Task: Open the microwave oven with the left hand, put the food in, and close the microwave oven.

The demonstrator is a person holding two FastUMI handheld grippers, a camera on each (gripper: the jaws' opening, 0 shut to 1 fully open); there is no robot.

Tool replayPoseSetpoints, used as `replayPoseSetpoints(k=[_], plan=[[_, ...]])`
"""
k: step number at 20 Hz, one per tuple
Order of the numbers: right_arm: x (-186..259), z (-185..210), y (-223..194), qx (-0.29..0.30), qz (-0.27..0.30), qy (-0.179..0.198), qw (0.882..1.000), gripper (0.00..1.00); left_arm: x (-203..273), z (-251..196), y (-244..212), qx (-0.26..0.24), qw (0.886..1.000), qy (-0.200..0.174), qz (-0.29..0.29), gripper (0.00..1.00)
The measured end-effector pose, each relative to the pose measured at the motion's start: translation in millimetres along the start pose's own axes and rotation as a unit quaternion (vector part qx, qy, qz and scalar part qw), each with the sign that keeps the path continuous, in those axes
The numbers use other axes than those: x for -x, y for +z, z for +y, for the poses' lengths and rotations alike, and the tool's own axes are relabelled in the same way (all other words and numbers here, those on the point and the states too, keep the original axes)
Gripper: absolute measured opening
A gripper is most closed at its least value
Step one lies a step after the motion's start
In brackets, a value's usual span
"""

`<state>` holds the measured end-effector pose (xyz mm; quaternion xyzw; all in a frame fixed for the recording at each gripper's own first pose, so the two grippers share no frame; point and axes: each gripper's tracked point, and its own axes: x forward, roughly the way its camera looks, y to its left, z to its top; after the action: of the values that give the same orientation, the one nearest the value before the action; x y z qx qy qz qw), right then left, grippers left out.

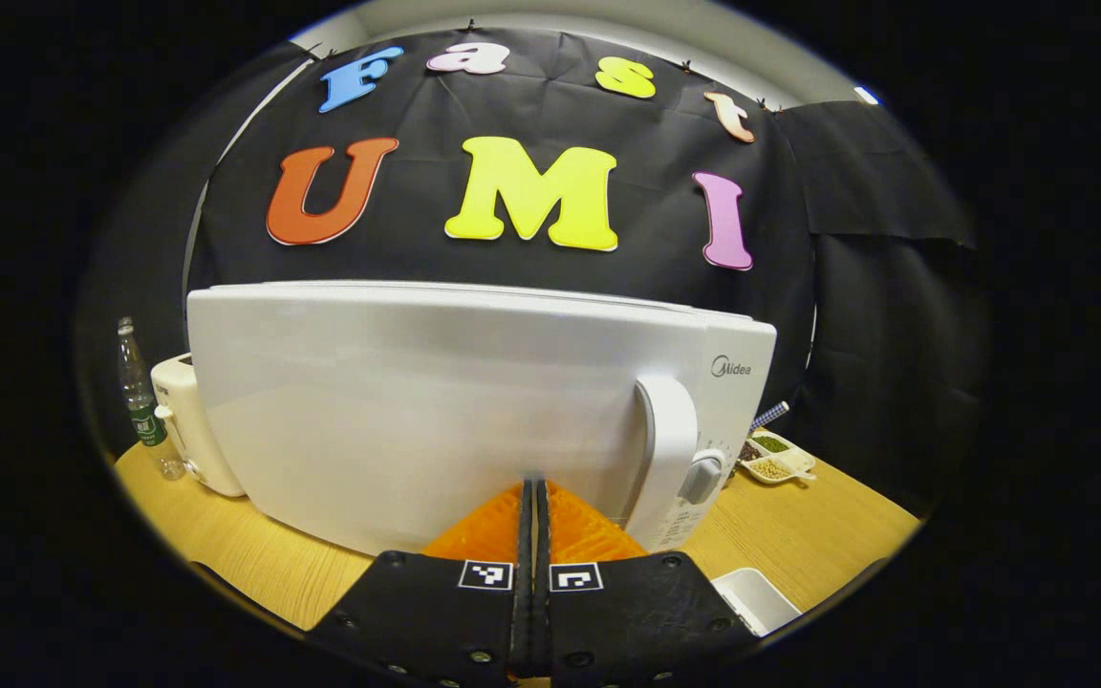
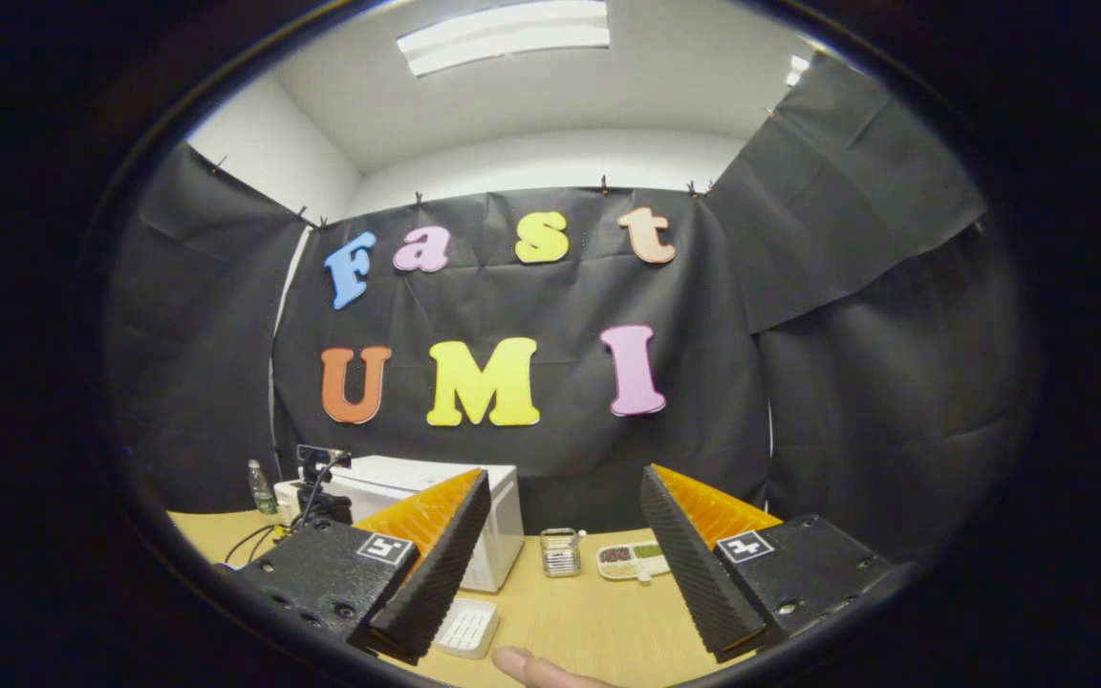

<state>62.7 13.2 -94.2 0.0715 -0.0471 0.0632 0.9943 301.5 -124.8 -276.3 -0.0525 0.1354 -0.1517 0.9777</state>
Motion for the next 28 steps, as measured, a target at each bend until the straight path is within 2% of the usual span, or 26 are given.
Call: replayPoseSetpoints(k=[1,2,6,7,9,10,13,17,18,20,21,22,23,24,25,26,28], plan=[[-4.0,-1.5,-2.8,-0.003,0.0,-0.001,1.0,0.9,-9.4,-0.6,5.3,0.0,1.0,0.003,-0.01,0.0],[-7.6,-3.8,-7.0,-0.006,0.002,-0.002,1.0,1.0,-10.2,-1.8,2.9,0.003,1.0,0.01,0.002,0.0],[-19.1,-8.5,-26.3,-0.016,0.023,-0.004,1.0,1.0,-10.8,-1.3,3.7,-0.021,1.0,0.016,-0.004,0.02],[-20.5,-8.9,-29.6,-0.021,0.029,-0.004,0.999,0.9,-9.8,-0.9,3.3,-0.022,1.0,0.015,-0.005,0.02],[-20.1,-9.3,-32.6,-0.022,0.036,-0.006,0.999,0.9,-10.1,0.1,3.0,-0.014,1.0,0.012,-0.003,0.02],[-18.8,-10.2,-31.3,-0.019,0.037,-0.009,0.999,1.0,-9.3,0.2,3.0,-0.01,1.0,0.012,-0.001,0.02],[-12.9,-9.6,-25.8,-0.007,0.039,-0.019,0.999,1.0,2.8,8.3,-0.7,-0.026,0.999,0.04,0.021,0.02],[3.5,-1.5,-14.2,0.003,0.038,-0.026,0.999,1.0,40.2,-4.2,19.5,-0.02,0.999,0.025,-0.002,0.01],[7.4,-0.7,-12.6,0.006,0.041,-0.03,0.999,1.0,53.1,-3.8,24.5,-0.016,0.999,0.032,-0.005,0.03],[14.2,2.8,-10.9,0.011,0.047,-0.037,0.998,1.0,84.1,-6.2,35.4,-0.021,0.999,0.035,-0.005,0.97],[17.4,4.3,-9.4,0.012,0.049,-0.04,0.998,0.9,91.9,-2.5,39.0,-0.028,0.998,0.048,-0.011,0.87],[20.6,6.8,-8.1,0.011,0.052,-0.041,0.998,1.0,104.1,0.8,43.6,-0.036,0.998,0.059,-0.013,0.95],[23.4,9.1,-9.1,0.01,0.057,-0.041,0.997,0.9,116.1,2.6,48.4,-0.042,0.997,0.065,-0.016,0.96],[26.9,11.8,-9.4,0.009,0.063,-0.04,0.997,1.0,128.7,2.1,53.5,-0.045,0.997,0.067,-0.02,0.96],[29.7,15.9,-9.2,0.008,0.067,-0.037,0.997,0.9,142.7,2.1,60.4,-0.047,0.996,0.069,-0.027,0.95],[33.5,19.5,-7.3,0.008,0.071,-0.034,0.997,1.0,156.6,2.9,68.0,-0.046,0.996,0.069,-0.036,0.95],[41.7,25.7,-3.6,0.007,0.078,-0.029,0.997,1.0,183.8,-1.0,78.6,-0.027,0.997,0.056,-0.036,0.95]])
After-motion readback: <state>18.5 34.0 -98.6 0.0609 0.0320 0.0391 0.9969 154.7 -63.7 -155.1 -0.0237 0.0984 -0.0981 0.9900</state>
